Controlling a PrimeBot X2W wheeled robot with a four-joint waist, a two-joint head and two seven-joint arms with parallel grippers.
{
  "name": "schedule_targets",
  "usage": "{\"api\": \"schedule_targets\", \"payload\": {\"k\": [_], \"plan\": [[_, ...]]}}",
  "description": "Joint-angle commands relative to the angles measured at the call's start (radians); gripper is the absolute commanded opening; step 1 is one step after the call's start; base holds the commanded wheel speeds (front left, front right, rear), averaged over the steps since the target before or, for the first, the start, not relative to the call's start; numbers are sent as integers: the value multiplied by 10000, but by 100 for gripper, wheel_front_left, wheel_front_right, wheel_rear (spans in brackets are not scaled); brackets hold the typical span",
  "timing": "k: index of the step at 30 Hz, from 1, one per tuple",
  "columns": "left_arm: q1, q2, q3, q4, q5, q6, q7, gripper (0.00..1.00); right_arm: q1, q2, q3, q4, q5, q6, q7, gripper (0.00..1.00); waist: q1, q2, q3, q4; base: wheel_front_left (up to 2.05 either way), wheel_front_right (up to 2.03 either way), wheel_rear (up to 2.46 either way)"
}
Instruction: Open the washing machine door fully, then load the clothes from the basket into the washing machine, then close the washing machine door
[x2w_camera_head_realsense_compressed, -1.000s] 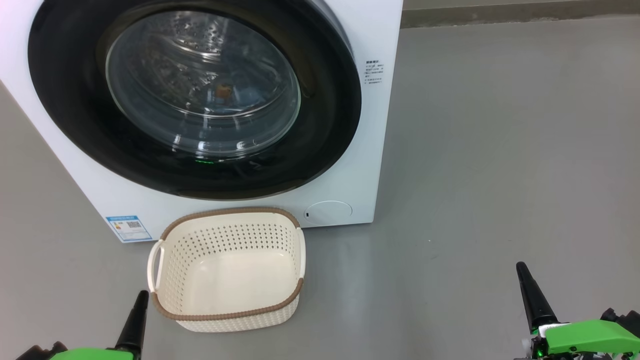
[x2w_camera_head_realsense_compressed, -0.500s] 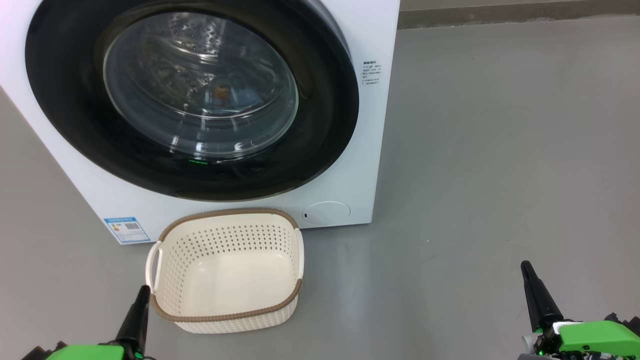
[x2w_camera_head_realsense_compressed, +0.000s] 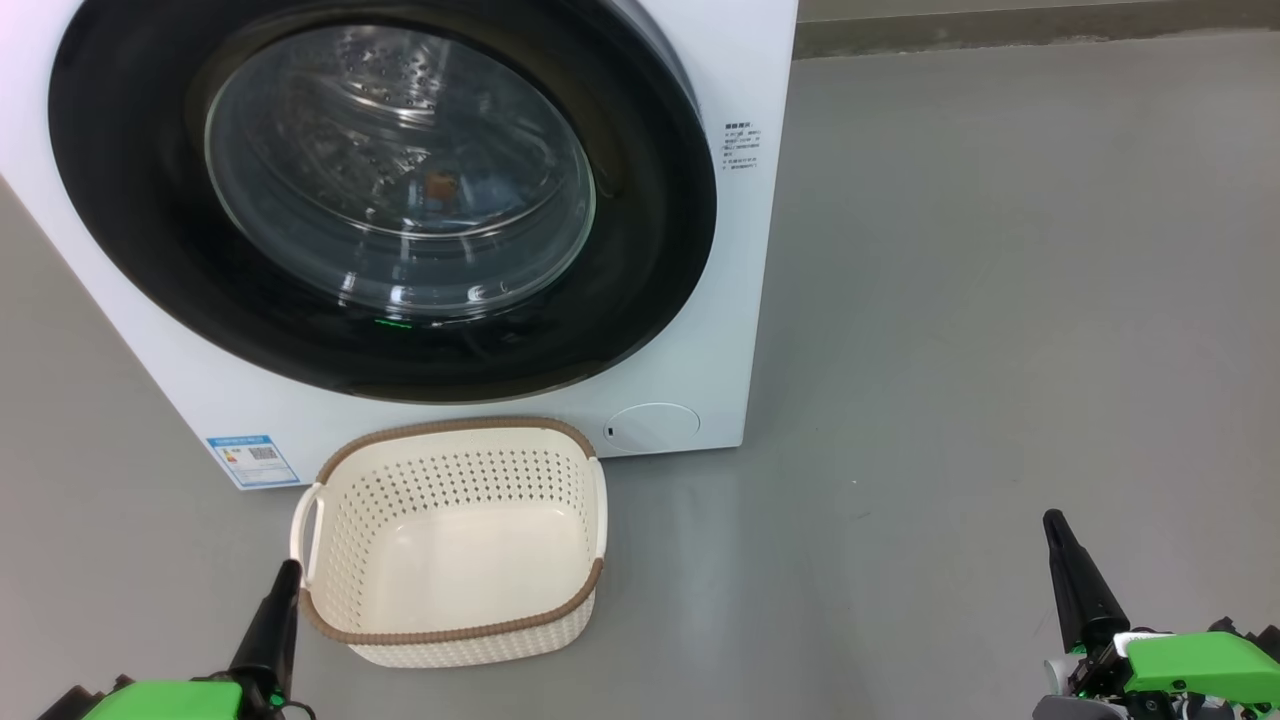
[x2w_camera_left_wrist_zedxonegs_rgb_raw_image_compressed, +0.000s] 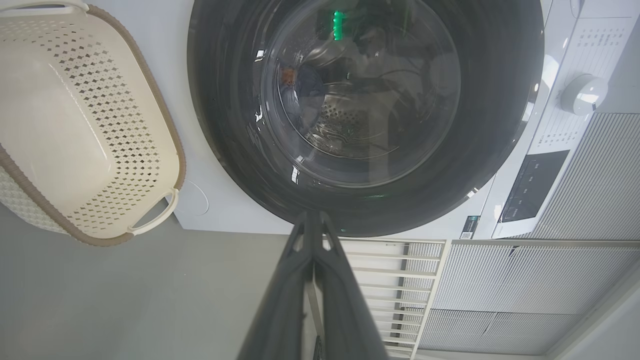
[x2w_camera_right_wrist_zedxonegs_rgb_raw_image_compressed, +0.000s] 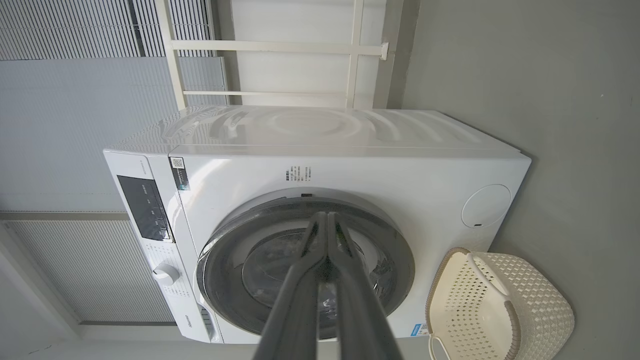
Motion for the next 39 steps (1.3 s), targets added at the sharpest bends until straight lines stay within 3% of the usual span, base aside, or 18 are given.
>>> {"api": "schedule_targets", "payload": {"k": [1, 39], "plan": [[-401, 138, 349, -191, -100, -17, 33, 0, -394, -52, 180, -249, 41, 17, 80, 0, -1, 0, 0, 1, 0, 0, 0], [-407, 89, 417, -189, -43, -17, 89, 0, -402, 14, 87, -243, -37, 17, 154, 0, -1, 0, 0, 1, 0, 0, 0]]}}
